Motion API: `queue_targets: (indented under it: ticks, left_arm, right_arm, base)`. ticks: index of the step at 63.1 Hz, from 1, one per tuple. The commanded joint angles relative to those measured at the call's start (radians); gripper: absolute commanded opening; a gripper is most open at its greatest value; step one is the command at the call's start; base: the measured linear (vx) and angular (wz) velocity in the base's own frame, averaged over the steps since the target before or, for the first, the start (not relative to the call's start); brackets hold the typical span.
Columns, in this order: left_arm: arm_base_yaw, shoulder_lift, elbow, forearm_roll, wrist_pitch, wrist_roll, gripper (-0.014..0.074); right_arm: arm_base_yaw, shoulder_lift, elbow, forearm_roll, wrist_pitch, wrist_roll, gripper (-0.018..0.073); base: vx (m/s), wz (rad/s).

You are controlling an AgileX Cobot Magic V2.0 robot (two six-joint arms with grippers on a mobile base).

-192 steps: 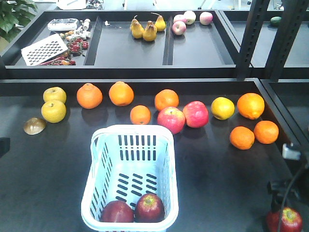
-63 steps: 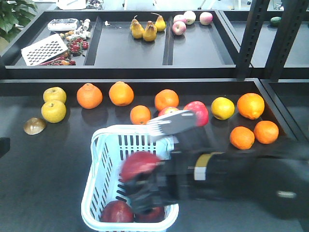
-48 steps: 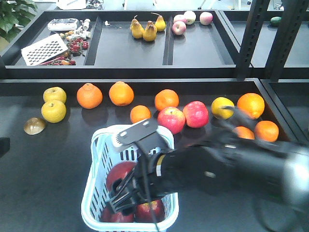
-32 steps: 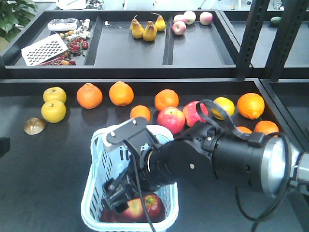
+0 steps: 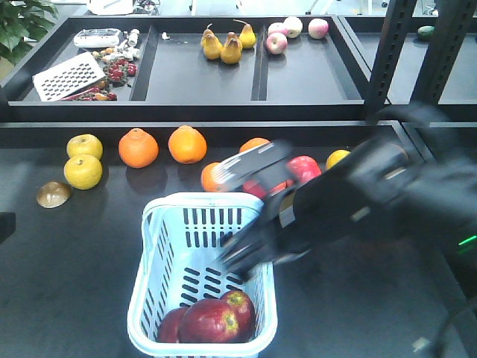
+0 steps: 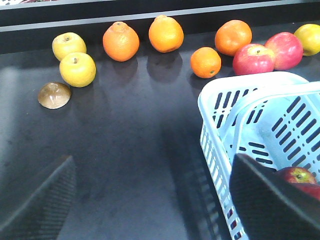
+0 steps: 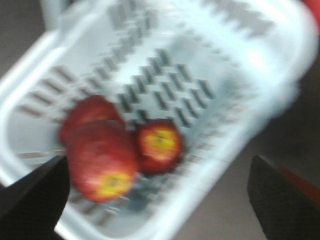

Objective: Pick three apples into basket with both arms

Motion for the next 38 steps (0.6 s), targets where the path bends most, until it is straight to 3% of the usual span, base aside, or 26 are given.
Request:
queue_targets:
  ticks: [1, 10, 26, 38]
  left_arm:
    - [0.002, -0.005, -0.027, -0.005, -0.060, -0.010, 0.0588]
    - [0.002, -0.005, -0.027, -0.005, -0.060, -0.010, 0.0588]
    - [0.002, -0.005, -0.027, -0.005, -0.060, -0.010, 0.0588]
    - [0.002, -0.005, -0.027, -0.005, -0.060, -0.010, 0.0588]
  right_arm:
    - [-0.099, -0.091, -0.024, -0.020, 0.023, -0.026, 0.0671]
    - [-0.249, -0.179, -0.008, -0.015, 0.065, -0.084, 0.0668]
    - [-0.537, -0.406, 0.167, 0.028, 0.096, -0.131, 0.0654]
    - [-0.644, -0.561, 0.250, 0.028, 0.121, -0.116, 0.0630]
  base:
    - [0.00, 0.00]
    - [0.00, 0.00]
    - [0.00, 0.00]
    - [0.00, 0.00]
